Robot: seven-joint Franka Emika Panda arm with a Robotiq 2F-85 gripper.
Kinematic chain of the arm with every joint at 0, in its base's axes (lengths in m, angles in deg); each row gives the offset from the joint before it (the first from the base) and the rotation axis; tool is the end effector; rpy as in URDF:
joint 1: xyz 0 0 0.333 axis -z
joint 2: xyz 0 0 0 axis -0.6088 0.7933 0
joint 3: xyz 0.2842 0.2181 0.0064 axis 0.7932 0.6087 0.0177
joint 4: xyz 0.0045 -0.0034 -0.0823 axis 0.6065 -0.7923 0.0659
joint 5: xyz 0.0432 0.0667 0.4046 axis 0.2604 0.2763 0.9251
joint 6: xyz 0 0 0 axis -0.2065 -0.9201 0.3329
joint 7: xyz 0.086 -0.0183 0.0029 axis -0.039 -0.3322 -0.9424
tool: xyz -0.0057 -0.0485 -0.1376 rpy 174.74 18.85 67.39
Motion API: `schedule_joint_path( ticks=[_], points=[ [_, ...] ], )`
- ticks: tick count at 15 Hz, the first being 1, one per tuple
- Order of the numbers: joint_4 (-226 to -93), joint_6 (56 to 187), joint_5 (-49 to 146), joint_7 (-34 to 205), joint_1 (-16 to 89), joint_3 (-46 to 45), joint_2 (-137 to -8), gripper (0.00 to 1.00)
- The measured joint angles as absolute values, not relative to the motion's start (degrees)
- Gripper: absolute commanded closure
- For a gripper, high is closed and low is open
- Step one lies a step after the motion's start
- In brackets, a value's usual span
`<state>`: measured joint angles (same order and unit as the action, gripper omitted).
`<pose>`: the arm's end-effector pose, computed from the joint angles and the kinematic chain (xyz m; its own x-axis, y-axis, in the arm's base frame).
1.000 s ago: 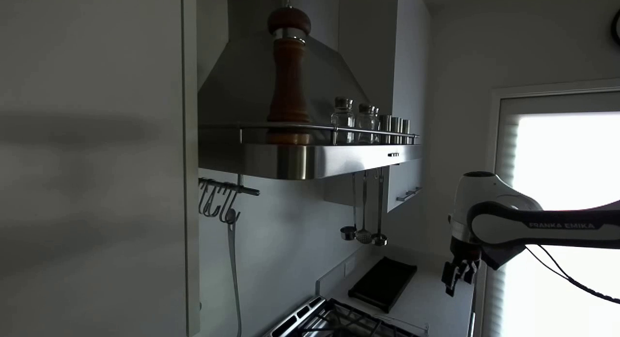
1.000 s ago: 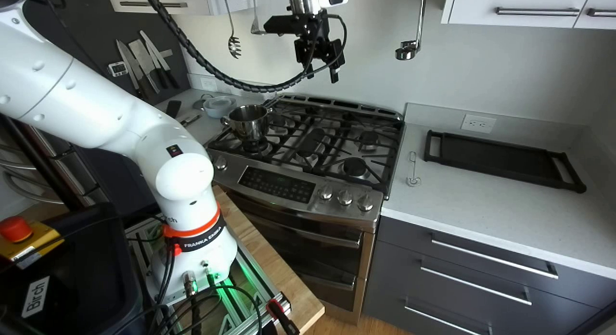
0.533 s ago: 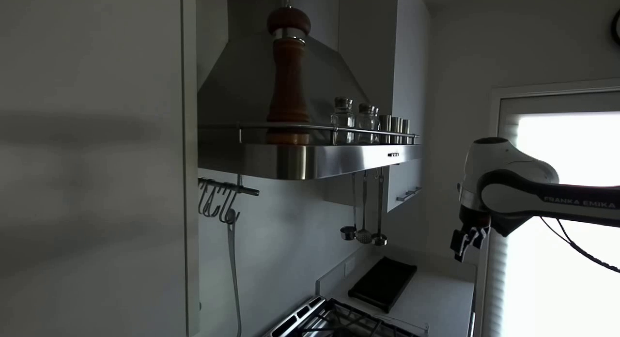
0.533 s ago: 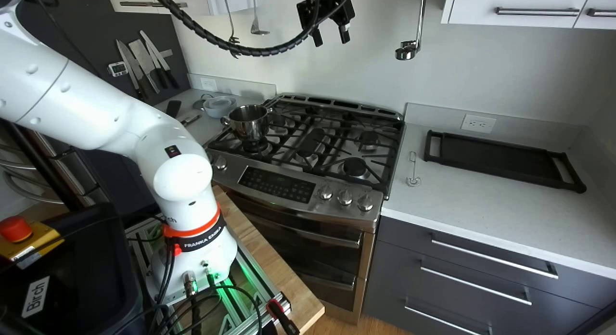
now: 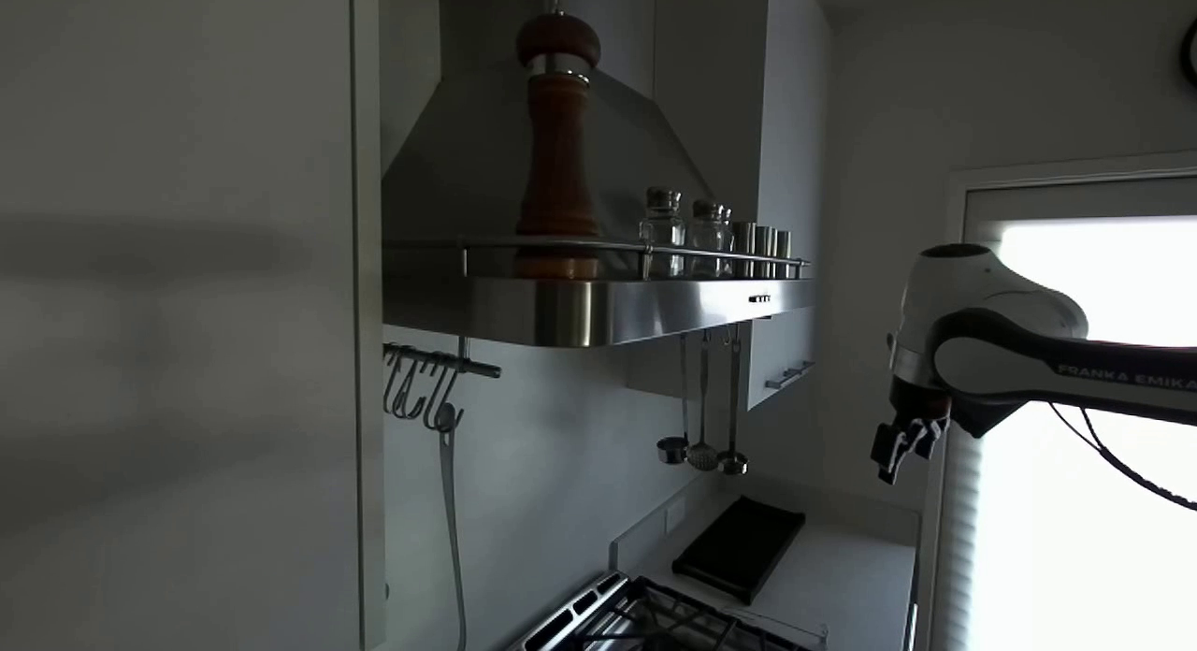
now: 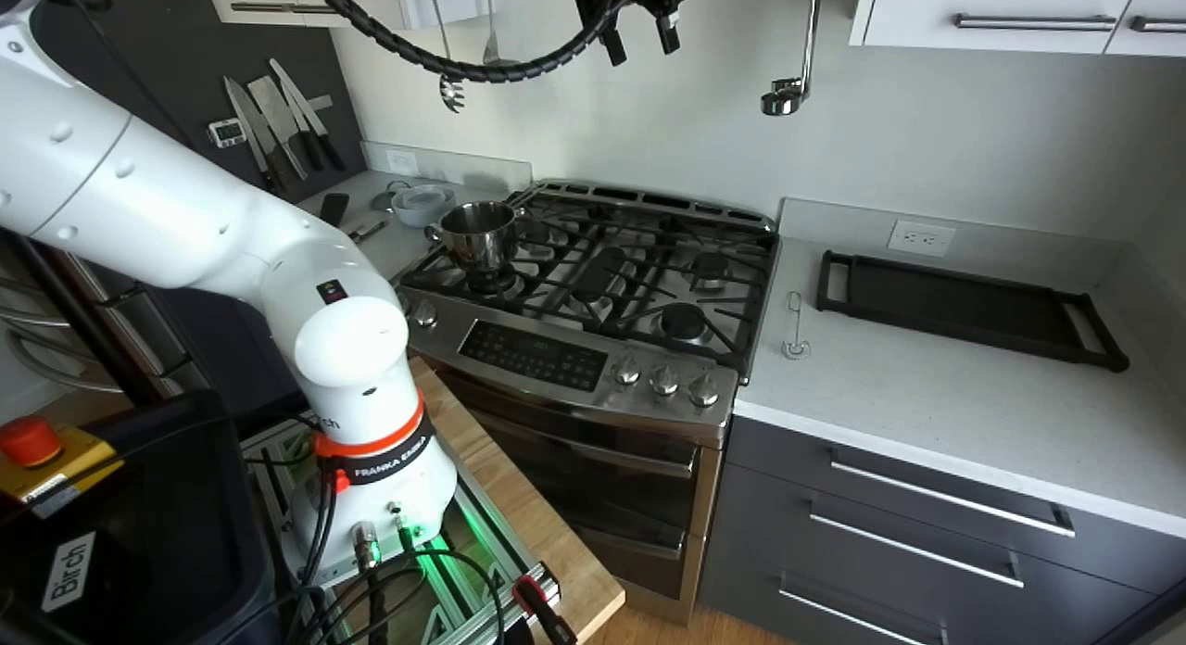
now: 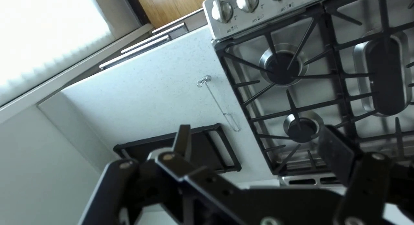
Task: Remove one silver container from the rack above the stove and put it on the right side of the counter
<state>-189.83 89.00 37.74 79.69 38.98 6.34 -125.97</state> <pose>0.3727 -0.0164 0.6687 0.9599 0.0810 0.2685 0.0077 -0.9646 0.2634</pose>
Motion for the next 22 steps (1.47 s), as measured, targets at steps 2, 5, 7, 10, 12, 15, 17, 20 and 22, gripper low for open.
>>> schedule_joint_path(
  ticks=[2,5,7,10,12,15,17,20,22],
  points=[
    [-186.96,88.97,35.72,79.40,39.28,6.33,-126.98,0.00],
    [-182.39,88.98,30.77,77.17,39.40,6.42,-128.46,0.00],
    [-179.39,89.79,26.99,75.07,39.41,6.51,-128.62,0.00],
    [-175.98,93.67,23.01,72.29,39.41,6.55,-127.96,0.00],
    [-175.07,93.98,22.62,71.80,39.41,6.56,-127.43,0.00],
    [-174.92,94.54,22.54,71.70,39.41,6.56,-127.04,0.00],
    [-174.52,97.17,22.14,71.67,39.45,6.53,-126.98,0.00],
    [-172.02,102.54,20.38,70.17,39.60,6.41,-126.24,0.00],
    [-169.83,106.36,19.74,68.59,39.76,6.32,-125.32,0.00]
  ],
)
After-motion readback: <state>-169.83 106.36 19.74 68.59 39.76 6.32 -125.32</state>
